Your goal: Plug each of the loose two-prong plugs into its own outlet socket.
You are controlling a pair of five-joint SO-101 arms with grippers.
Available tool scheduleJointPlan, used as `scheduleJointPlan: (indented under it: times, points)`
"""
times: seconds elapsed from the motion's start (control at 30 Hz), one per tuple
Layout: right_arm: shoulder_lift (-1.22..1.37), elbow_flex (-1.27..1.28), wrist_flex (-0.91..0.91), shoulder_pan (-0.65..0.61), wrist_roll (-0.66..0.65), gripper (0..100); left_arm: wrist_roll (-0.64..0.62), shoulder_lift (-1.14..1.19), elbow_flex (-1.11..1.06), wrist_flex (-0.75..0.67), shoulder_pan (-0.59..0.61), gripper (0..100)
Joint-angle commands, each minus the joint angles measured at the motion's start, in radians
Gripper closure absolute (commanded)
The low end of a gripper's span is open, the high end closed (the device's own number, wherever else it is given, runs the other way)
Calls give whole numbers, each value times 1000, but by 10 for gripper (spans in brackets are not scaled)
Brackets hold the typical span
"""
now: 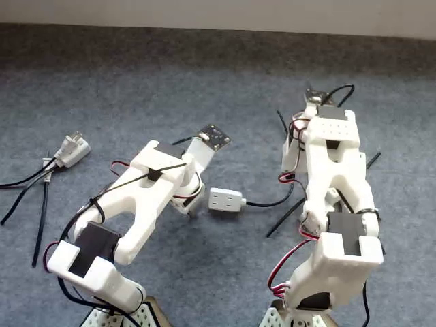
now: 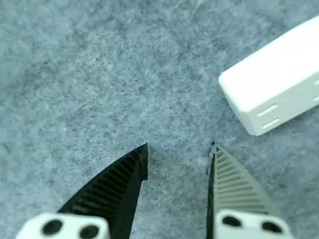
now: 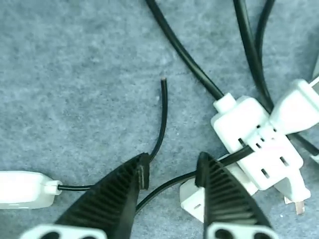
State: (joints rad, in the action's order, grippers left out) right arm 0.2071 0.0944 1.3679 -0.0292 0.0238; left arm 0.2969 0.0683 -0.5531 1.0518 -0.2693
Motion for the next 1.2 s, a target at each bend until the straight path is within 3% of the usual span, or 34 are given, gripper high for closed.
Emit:
scheduleJointPlan:
  times: [0.0, 0.17, 0.3, 0.47, 0.63, 0.83, 1.03, 1.17]
  points:
    - [-8, -36, 12, 10, -11, 806, 6, -2, 1, -15, -16, 804]
    - [-15, -114, 28, 16, -17, 804, 6, -2, 1, -17, -16, 804]
    - [-15, -262, 173, 12, -117, 804, 3, -4, 7, -17, -7, 804]
    - [-15, -389, 295, 10, -130, 805, 2, -41, 56, 12, 27, 805]
    - [-15, -458, 360, 10, -130, 806, 0, -160, 176, 167, 165, 806]
    - [-13, -452, 381, -7, -129, 807, 6, -366, 199, 218, 331, 805]
    - [-16, -275, 392, -231, -135, 807, 11, -527, 203, 238, 582, 804]
    - [-15, -231, 392, -357, -133, 807, 161, -541, 208, 213, 737, 804]
